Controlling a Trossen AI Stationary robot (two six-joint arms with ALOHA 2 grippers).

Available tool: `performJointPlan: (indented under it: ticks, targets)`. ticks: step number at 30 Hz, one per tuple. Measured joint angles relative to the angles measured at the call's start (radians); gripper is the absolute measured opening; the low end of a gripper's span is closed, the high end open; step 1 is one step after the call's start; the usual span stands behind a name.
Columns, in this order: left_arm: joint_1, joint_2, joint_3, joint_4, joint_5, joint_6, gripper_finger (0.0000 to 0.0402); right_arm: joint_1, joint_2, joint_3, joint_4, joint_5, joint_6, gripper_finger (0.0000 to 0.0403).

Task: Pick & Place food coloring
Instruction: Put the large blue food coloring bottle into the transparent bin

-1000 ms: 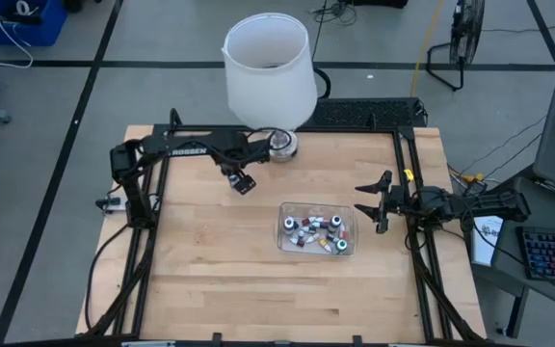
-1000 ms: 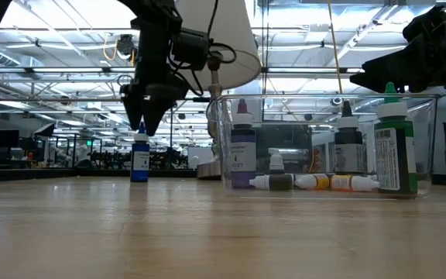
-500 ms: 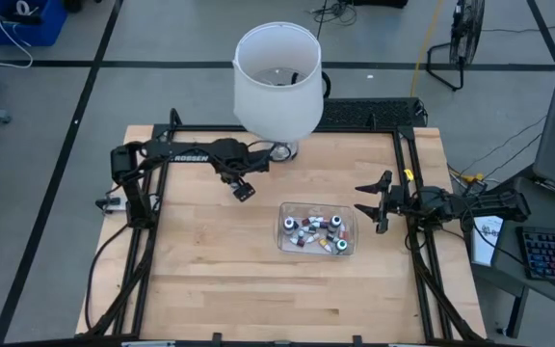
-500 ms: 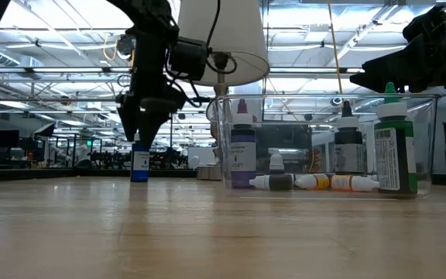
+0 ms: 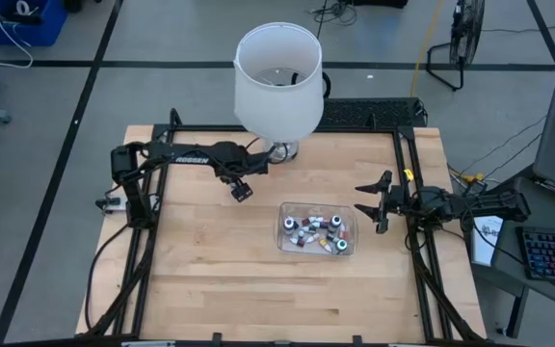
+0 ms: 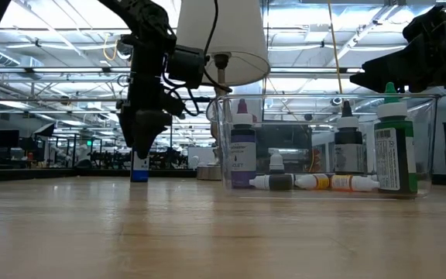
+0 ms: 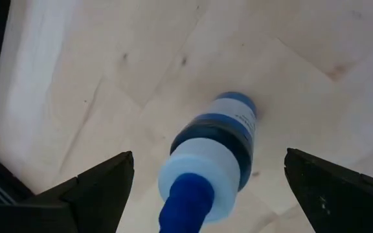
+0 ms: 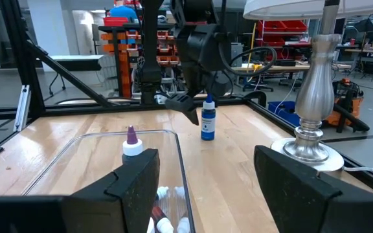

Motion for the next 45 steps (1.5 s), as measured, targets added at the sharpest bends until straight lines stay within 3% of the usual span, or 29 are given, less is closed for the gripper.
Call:
performJointPlan:
  ticks: [8, 12, 16, 24, 32, 40, 45]
  targets:
    - [-0.013, 0.000, 0.000, 0.002, 0.008, 0.018, 0.0394, 0.000, 0.000, 0.000, 0.000, 0.000, 0.000, 0.0238]
    - [-0.026, 0.000, 0.000, 0.036, 0.009, 0.018, 0.0368, 0.000, 0.000, 0.000, 0.000, 0.000, 0.000, 0.0238]
    - [-0.040, 0.000, 0.001, 0.059, 0.009, 0.018, 0.0309, 0.000, 0.000, 0.000, 0.000, 0.000, 0.000, 0.0238]
    - [-0.043, -0.002, 0.002, 0.052, 0.034, -0.017, 0.0143, 0.000, 0.000, 0.000, 0.000, 0.000, 0.000, 0.0238]
    - [-0.121, -0.021, 0.027, 0.041, 0.060, -0.023, 0.0137, 0.000, 0.000, 0.000, 0.000, 0.000, 0.000, 0.0238]
    - [-0.359, -0.058, 0.265, -0.043, 0.055, -0.087, 0.0137, 0.000, 0.004, 0.000, 0.004, 0.000, 0.000, 0.0238]
    - [-0.505, -0.056, 0.426, 0.032, 0.039, 0.001, 0.0137, 0.000, 0.005, 0.000, 0.000, 0.000, 0.000, 0.0238]
